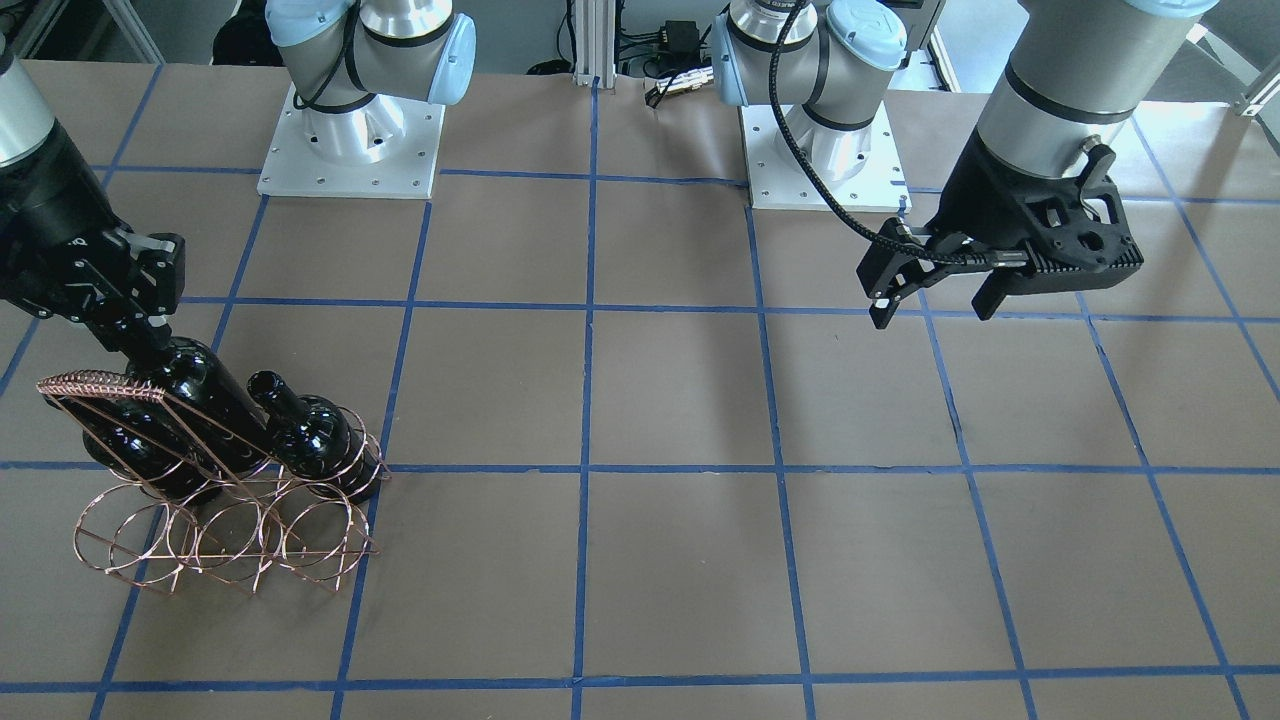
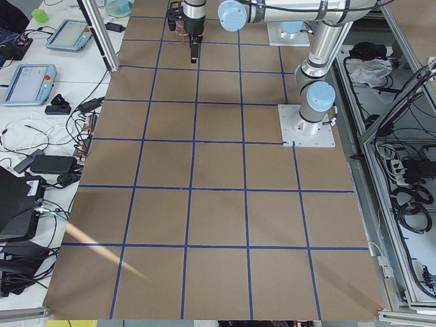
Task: Place wine into wine basket
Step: 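Lower the bottle into the rack's middle slot with the right gripper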
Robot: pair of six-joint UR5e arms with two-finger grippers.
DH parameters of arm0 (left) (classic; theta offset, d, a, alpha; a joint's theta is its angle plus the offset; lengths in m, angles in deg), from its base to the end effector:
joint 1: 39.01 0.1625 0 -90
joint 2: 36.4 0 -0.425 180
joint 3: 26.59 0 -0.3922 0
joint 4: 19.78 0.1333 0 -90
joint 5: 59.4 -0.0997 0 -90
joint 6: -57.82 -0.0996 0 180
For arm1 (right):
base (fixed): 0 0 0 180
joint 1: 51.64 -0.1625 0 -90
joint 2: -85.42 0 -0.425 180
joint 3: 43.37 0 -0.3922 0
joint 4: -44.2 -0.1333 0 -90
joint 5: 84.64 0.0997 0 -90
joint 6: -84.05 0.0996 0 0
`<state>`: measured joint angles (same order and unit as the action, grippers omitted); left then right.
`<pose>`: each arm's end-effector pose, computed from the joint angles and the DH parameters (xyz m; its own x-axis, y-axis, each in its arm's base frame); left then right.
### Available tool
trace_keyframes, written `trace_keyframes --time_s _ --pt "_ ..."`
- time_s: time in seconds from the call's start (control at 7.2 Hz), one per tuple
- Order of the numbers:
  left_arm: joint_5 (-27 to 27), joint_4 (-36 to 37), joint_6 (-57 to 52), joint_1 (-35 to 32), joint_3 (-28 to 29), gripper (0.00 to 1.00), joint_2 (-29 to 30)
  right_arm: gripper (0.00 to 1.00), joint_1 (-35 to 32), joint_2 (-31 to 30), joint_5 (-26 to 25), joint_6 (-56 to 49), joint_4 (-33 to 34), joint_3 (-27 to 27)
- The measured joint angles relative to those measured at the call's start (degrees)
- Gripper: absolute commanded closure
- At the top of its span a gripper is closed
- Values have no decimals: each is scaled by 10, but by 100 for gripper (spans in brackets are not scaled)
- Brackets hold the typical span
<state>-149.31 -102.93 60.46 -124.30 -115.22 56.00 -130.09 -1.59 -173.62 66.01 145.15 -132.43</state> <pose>-0.0904 -0.5284 0.4911 -0.9918 -0.1275 0.0062 -0.1275 0.9867 -0.1012 0.0266 -0.5444 0.4899 -0.9932 -0.1120 0.0312 -0.1154 0.9815 -0.1526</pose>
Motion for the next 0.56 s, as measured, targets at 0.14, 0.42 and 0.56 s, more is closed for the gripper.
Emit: trace_keyframes --time_s 0.14,0.42,0.56 --pt "0 0 0 0 0 0 0 100 0 0 3 -3 4 -3" --pt "0 0 0 0 0 0 1 100 1 3 10 -5 37 -28" --pt "0 0 0 0 0 0 1 100 2 4 9 -7 55 -43"
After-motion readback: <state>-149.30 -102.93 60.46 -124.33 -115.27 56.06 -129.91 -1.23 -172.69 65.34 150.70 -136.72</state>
